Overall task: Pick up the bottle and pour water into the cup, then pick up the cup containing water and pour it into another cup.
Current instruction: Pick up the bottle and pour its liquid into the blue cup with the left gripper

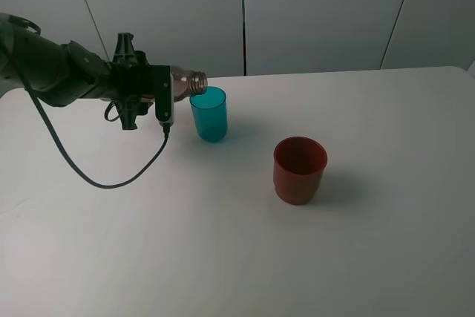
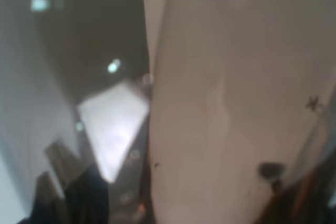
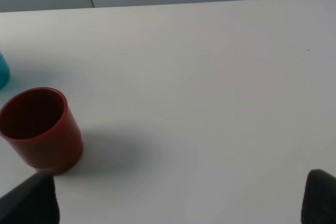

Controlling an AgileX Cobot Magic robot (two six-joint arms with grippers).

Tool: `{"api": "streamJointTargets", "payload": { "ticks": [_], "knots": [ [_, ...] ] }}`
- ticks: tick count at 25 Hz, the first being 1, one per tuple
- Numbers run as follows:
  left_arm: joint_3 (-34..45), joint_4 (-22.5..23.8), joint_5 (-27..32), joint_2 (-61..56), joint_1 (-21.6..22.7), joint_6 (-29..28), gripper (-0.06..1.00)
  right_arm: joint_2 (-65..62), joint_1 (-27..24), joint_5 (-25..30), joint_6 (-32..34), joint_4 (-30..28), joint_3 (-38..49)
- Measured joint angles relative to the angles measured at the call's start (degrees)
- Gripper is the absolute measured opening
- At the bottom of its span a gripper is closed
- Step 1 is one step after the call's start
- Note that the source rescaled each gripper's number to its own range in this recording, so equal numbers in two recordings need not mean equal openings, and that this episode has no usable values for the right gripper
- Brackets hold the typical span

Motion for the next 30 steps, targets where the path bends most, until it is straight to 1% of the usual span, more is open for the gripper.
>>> {"api": "streamJointTargets", "payload": {
  "ticks": [15,21,27,30],
  "knots": [
    [0.00,3.35,-2.05,0.00,0.00,0.00,0.00,0.00,0.00,0.00,0.00,0.00,0.00],
    [0.00,5.35,-2.55,0.00,0.00,0.00,0.00,0.00,0.00,0.00,0.00,0.00,0.00],
    [0.00,5.79,-3.34,0.00,0.00,0.00,0.00,0.00,0.00,0.00,0.00,0.00,0.00],
    [0.00,7.12,-3.65,0.00,0.00,0.00,0.00,0.00,0.00,0.00,0.00,0.00,0.00]
  ]
}}
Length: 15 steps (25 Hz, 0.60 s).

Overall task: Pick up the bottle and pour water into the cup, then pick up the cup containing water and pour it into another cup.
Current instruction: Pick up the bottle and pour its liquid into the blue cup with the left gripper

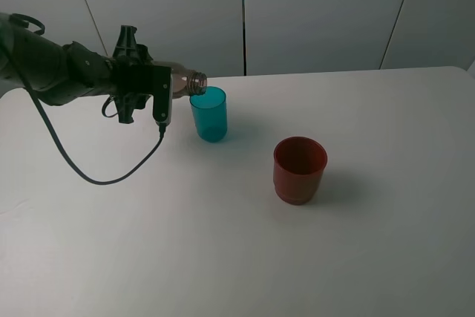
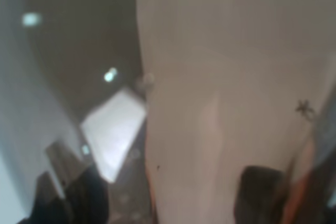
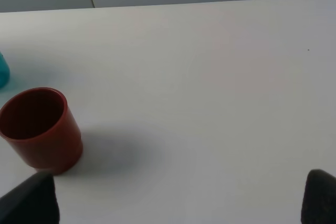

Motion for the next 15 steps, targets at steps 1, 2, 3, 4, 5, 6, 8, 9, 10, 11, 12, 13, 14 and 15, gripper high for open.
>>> {"api": "streamJointTargets", "payload": {
  "ticks": [1,2,3,4,5,6,8,9,10,11,12,13,14,15],
  "knots": [
    [0.00,0.15,-0.04,0.00,0.00,0.00,0.00,0.00,0.00,0.00,0.00,0.00,0.00],
    [0.00,0.43,-0.04,0.00,0.00,0.00,0.00,0.00,0.00,0.00,0.00,0.00,0.00],
    [0.00,0.56,-0.13,0.00,0.00,0.00,0.00,0.00,0.00,0.00,0.00,0.00,0.00],
    [0.00,0.71,-0.13,0.00,0.00,0.00,0.00,0.00,0.00,0.00,0.00,0.00,0.00],
    [0.00,1.01,-0.13,0.00,0.00,0.00,0.00,0.00,0.00,0.00,0.00,0.00,0.00],
    [0.00,1.32,-0.13,0.00,0.00,0.00,0.00,0.00,0.00,0.00,0.00,0.00,0.00],
    [0.00,1.86,-0.13,0.00,0.00,0.00,0.00,0.00,0.00,0.00,0.00,0.00,0.00],
    [0.00,2.12,-0.13,0.00,0.11,0.00,0.00,0.00,0.00,0.00,0.00,0.00,0.00],
    [0.00,2.43,-0.13,0.00,0.21,0.00,0.00,0.00,0.00,0.00,0.00,0.00,0.00],
    [0.00,2.50,-0.13,0.00,0.37,0.00,0.00,0.00,0.00,0.00,0.00,0.00,0.00],
    [0.00,2.50,-0.13,0.00,0.50,0.00,0.00,0.00,0.00,0.00,0.00,0.00,0.00],
    [0.00,2.86,-0.13,0.00,0.60,0.00,0.00,0.00,0.00,0.00,0.00,0.00,0.00],
    [0.00,3.00,-0.13,0.00,0.71,0.00,0.00,0.00,0.00,0.00,0.00,0.00,0.00],
    [0.00,3.20,-0.13,0.00,0.94,0.00,0.00,0.00,0.00,0.00,0.00,0.00,0.00]
  ]
}}
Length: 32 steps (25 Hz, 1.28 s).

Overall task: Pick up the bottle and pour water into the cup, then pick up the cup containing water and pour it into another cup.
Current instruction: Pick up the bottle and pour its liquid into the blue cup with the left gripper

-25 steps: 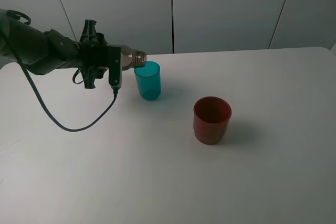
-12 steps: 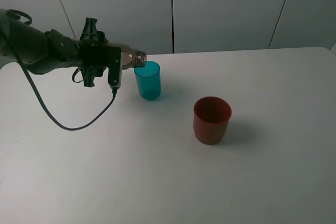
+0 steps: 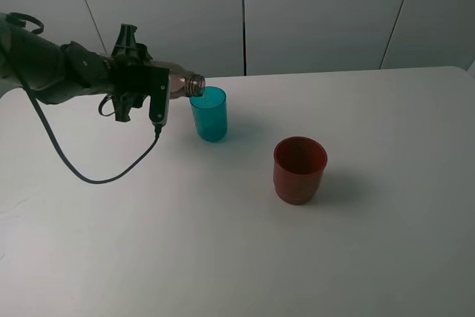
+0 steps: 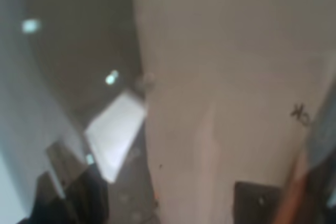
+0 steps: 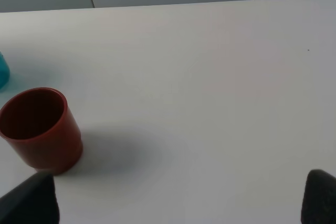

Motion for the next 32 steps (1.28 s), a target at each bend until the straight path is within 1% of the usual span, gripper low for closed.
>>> {"api": "streamJointTargets", "payload": {
  "ticks": [7,24,32],
  "knots": [
    [0.00,2.34,0.00,0.00,0.09,0.00,0.00,0.00,0.00,0.00,0.00,0.00,0.00],
    [0.00,4.38,-0.12,0.00,0.54,0.00,0.00,0.00,0.00,0.00,0.00,0.00,0.00],
    [-0.06,6.92,-0.33,0.00,0.67,0.00,0.00,0.00,0.00,0.00,0.00,0.00,0.00]
  ]
}}
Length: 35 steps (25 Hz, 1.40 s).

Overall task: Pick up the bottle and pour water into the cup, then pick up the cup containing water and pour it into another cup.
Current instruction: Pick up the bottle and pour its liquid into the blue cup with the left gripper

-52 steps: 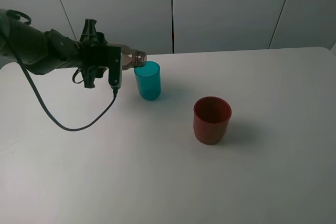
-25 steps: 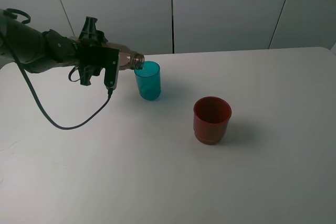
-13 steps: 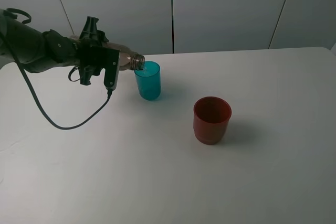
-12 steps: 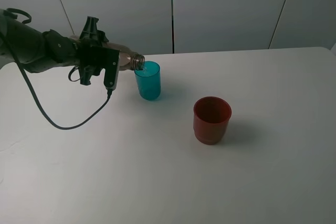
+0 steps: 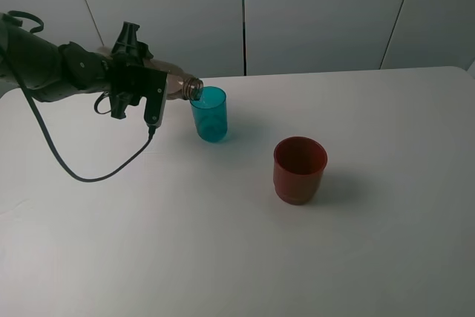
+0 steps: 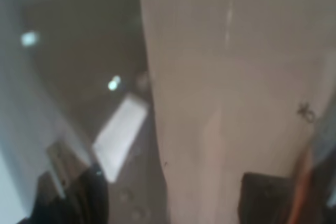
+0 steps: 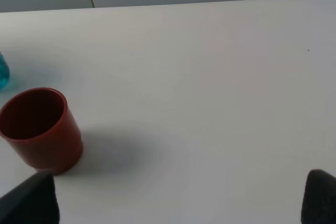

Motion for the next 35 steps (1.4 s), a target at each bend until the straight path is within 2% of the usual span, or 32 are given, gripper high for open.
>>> {"api": "streamJointTargets", "payload": {
  "ticks": [11,35],
  "knots": [
    [0.00,2.17,0.00,0.02,0.00,0.00,0.00,0.00,0.00,0.00,0.00,0.00,0.00],
    [-1.68,3.60,0.51,0.02,1.68,0.00,0.00,0.00,0.00,0.00,0.00,0.00,0.00]
  ]
}}
